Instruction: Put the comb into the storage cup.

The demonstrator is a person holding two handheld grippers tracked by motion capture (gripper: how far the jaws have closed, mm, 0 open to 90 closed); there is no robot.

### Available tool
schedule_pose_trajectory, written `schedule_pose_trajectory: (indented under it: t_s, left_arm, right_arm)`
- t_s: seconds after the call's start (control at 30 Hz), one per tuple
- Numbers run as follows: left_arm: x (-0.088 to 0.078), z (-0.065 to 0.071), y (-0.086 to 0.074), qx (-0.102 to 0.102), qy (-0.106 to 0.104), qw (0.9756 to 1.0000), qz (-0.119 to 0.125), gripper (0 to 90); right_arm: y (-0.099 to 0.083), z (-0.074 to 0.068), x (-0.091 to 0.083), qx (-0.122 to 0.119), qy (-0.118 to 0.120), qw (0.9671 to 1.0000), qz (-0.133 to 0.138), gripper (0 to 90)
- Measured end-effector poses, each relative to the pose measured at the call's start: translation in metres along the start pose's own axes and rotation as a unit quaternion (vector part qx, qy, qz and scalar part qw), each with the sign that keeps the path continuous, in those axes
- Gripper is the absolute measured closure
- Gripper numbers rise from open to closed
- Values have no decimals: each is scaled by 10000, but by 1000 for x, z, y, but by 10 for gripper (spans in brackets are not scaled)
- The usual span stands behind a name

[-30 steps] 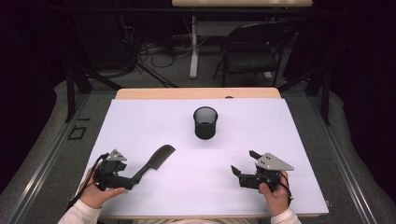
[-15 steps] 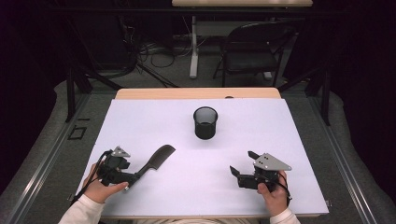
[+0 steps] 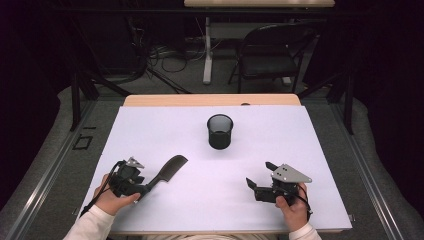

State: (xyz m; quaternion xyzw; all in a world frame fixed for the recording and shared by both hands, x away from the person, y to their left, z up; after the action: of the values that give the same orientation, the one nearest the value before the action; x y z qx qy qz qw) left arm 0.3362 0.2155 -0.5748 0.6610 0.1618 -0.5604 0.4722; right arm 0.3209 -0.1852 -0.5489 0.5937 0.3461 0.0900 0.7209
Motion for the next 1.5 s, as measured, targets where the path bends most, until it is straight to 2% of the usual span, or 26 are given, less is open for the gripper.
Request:
schedule_pose_trajectory:
  t_s: [0.2,0.57,0.8,1.5]
  left_arm:
    - [2,2,0,-46,-37,9998,-168,560]
    - [8,2,-1,11,91,9992,-402,643]
    - [9,3,-2,52,77,9990,-442,686]
    - [13,5,-3,130,124,9988,-448,711]
  right_arm:
    - [0,0,0,3,8,10000,-7,138]
    - [0,0,0,-7,30,10000,-15,138]
    - [0,0,0,-16,15,10000,-14,138]
    - [-1,0,0,-27,33,10000,-29,138]
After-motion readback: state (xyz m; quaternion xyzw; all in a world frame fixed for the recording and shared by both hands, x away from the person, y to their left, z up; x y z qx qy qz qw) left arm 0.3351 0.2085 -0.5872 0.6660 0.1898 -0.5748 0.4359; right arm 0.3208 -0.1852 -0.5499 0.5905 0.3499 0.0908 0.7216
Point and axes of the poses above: each handheld gripper's, and its own axes: x roughly forward along the jaws, y roughly out of its top, z roughly to its right, the point moved 6 cm from there along x, roughly forward along the jaws, and after that the axes turned 2 degrees about -x, right-handed, at the moved point
